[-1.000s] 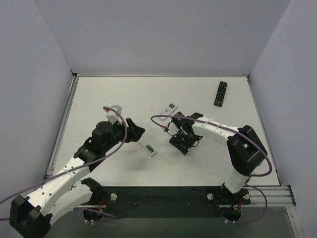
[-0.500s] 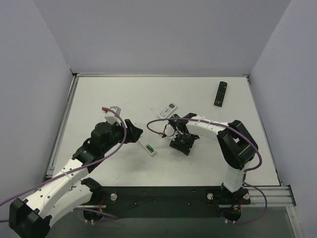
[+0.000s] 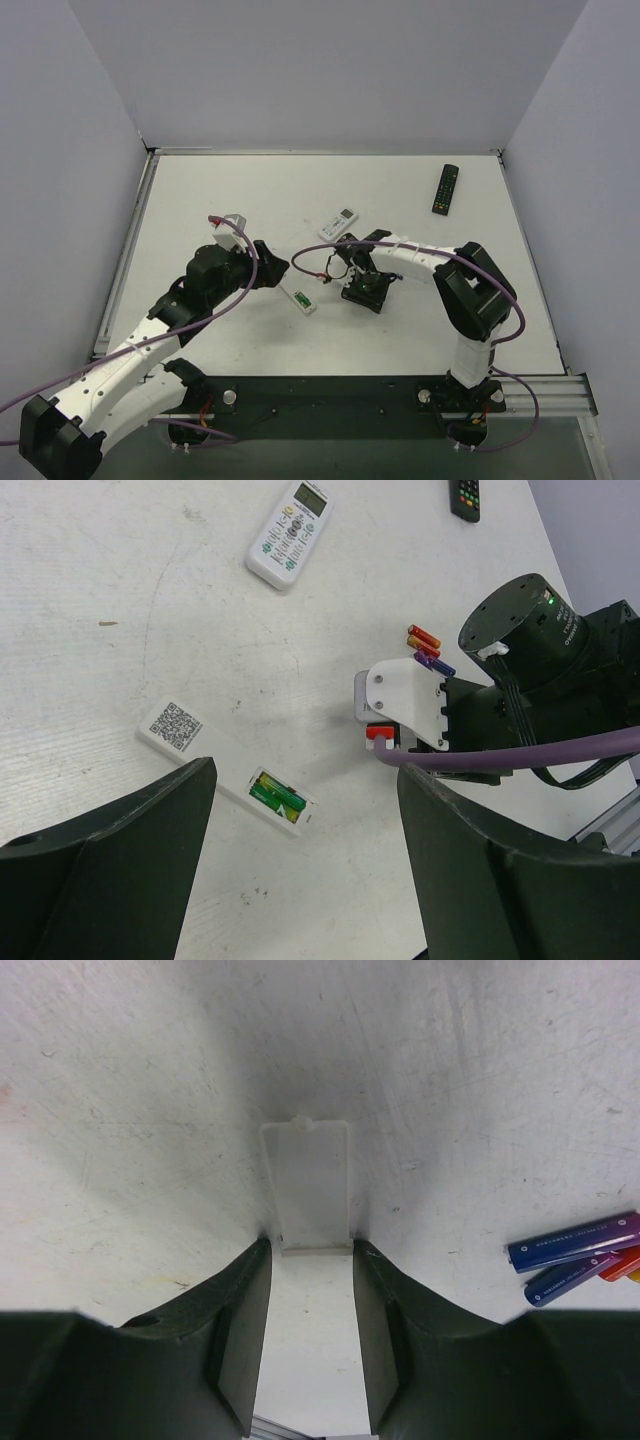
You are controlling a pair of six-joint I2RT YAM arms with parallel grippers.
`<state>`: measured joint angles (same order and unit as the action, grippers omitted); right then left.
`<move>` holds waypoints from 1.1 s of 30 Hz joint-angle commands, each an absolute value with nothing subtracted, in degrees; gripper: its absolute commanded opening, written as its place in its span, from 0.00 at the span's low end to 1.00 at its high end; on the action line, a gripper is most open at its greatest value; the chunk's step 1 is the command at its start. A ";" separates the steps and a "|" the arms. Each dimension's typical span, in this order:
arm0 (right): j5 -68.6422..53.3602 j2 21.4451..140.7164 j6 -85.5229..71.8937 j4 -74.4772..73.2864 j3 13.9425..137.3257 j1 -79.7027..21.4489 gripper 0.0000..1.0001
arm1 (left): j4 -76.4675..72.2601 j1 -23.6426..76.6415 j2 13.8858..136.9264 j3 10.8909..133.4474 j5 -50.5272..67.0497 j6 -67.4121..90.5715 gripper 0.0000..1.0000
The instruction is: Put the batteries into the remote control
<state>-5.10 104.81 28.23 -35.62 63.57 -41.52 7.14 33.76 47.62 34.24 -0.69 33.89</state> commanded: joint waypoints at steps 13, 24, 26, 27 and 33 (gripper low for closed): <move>-7.99 106.44 25.84 -35.34 63.72 -41.75 0.10 | 3.17 33.49 48.60 35.16 0.00 37.78 0.84; -12.74 102.04 23.56 -33.22 63.81 -41.04 0.07 | -5.09 33.66 53.43 33.31 4.30 41.66 0.84; -13.36 101.16 23.12 -32.87 63.72 -40.78 0.06 | -6.93 33.66 53.96 32.78 4.48 42.54 0.84; -13.97 100.81 22.94 -32.70 63.55 -40.69 0.06 | -7.38 33.66 54.14 32.61 4.22 42.80 0.84; -15.55 98.53 21.80 -31.47 63.19 -39.64 0.04 | -8.43 33.66 52.65 30.42 0.88 44.29 0.84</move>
